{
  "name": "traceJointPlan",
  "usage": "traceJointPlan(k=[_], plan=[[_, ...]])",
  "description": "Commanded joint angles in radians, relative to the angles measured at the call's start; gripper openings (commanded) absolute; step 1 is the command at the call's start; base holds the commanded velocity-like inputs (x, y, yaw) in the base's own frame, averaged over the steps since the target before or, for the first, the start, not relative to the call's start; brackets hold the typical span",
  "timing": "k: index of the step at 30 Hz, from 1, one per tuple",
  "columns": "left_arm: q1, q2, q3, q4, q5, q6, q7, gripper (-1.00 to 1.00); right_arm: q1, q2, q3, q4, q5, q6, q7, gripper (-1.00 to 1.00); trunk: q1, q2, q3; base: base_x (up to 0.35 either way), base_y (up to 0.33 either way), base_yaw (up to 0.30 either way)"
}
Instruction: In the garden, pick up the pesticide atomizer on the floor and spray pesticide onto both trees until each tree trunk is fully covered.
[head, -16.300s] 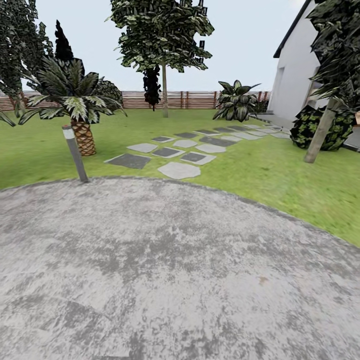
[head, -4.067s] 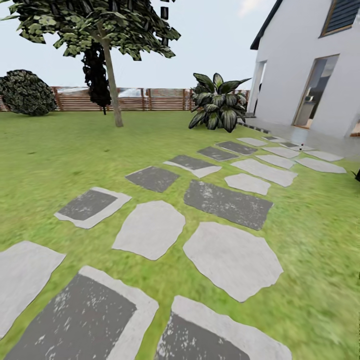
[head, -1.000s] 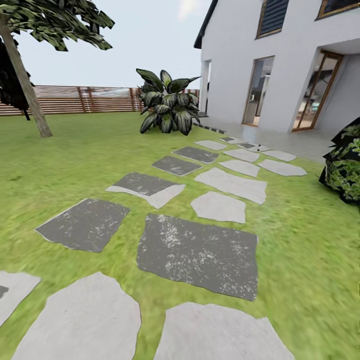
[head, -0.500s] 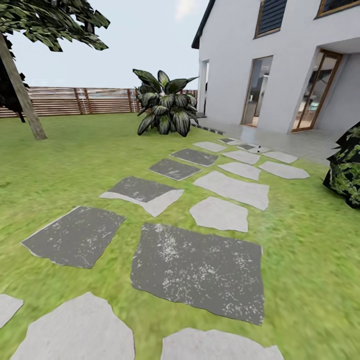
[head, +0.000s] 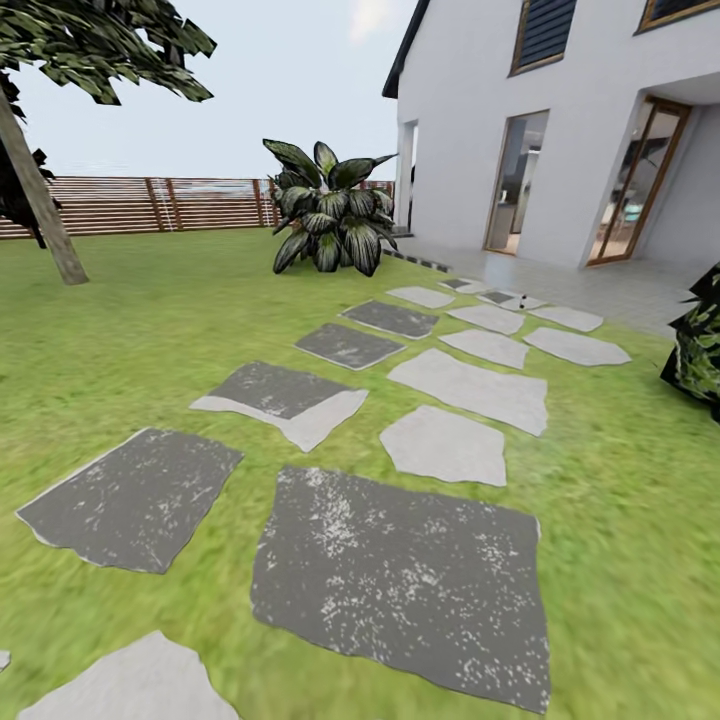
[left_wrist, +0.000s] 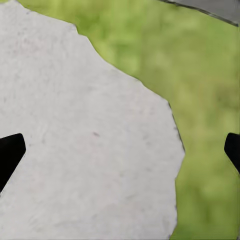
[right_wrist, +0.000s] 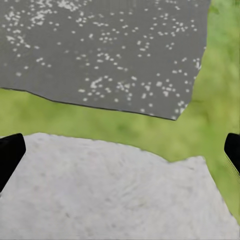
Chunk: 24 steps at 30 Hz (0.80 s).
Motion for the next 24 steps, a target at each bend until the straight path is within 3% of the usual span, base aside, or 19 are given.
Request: traceJointPlan(k=[1,7,24], plan=[[-0.001,0.000,0.002,0.001,0.001,-0.003,0.001,1.00,-0.001,0.000,-0.001,0.001,0.000,-0.003,0.000,1.00,0.000,0.000,-0.001,0.339,0.000,0.000],[-0.001,0.000,0.002,0.001,0.001,-0.003,0.001,1.00,-0.001,0.000,-0.001,0.001,0.001,-0.003,-0.001,1.00,0.000,0.000,-0.001,0.339,0.000,-0.093],[-0.001,0.000,0.002,0.001,0.001,-0.003,0.001,1.00,-0.001,0.000,-0.001,0.001,0.001,-0.003,-0.001,1.00,0.000,0.000,-0.001,0.339,0.000,-0.289]])
